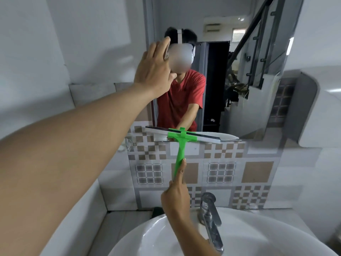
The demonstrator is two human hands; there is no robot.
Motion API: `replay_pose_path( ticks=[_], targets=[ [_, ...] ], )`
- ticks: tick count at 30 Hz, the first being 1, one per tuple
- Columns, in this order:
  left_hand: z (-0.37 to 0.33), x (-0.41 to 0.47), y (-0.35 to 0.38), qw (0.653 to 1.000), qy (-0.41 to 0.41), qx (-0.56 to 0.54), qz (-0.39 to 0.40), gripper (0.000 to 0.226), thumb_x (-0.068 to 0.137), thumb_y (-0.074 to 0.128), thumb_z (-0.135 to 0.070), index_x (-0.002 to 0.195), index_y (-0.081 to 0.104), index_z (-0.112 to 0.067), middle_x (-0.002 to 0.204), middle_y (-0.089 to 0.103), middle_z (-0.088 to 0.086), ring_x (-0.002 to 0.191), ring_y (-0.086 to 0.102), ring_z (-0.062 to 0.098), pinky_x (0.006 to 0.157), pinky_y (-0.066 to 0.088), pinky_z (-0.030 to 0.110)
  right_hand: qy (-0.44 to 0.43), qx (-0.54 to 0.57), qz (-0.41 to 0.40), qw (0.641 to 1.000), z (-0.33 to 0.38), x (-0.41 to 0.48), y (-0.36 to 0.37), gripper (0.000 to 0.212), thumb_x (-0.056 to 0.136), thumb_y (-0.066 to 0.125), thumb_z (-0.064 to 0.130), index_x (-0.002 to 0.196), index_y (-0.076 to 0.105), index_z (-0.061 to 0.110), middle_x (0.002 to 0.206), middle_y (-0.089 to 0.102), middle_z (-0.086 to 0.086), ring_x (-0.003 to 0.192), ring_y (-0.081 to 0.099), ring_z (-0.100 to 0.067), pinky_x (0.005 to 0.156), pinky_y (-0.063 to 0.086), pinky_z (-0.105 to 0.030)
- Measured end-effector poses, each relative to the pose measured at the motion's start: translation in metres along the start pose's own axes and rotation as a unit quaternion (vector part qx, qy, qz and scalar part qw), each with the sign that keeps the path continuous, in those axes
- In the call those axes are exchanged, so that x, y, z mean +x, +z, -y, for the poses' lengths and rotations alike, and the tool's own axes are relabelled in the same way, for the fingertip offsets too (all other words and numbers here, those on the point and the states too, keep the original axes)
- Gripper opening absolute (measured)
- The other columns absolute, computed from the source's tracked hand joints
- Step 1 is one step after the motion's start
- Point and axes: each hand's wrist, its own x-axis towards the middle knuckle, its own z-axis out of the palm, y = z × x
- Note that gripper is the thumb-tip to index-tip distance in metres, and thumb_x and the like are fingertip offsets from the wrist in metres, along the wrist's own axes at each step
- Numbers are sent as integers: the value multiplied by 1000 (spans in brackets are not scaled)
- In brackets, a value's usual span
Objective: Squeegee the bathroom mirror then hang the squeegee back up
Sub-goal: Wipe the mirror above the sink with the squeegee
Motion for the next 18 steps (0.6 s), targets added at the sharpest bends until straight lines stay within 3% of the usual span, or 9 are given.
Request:
replay_pose_path(
  ticks=[4,10,15,18],
  targets=[
    [-6,-9,6,1000,-7,-9,5,56,89,61,-44,131,66,-7,162,28,12,143,32,34,111,43,47,12,-54,13,998,-15,-5,-3,114,97,52,5,128,-49,50,99,55,-5,64,49,-8,54,41,-21],
    [-8,-9,4,1000,-10,-11,14,55,90,64,-41,132,64,-5,164,27,14,145,31,37,112,43,50,18,-120,11,993,-17,-13,-14,116,94,54,6,132,-46,49,98,56,-4,70,56,-17,59,51,-31],
    [-8,-7,3,1000,-9,-14,20,55,89,66,-40,130,64,-4,162,28,15,143,33,38,111,44,51,42,-134,44,989,-16,-25,-27,105,95,50,4,148,-32,40,95,62,-6,63,48,-12,53,43,-27],
    [-11,-8,-3,999,-13,-20,37,58,89,68,-37,135,59,-4,162,27,17,144,32,39,113,41,51,37,-153,68,985,-18,-38,-36,103,96,50,4,149,-30,41,93,63,-5,71,60,-16,61,56,-31]
  ],
)
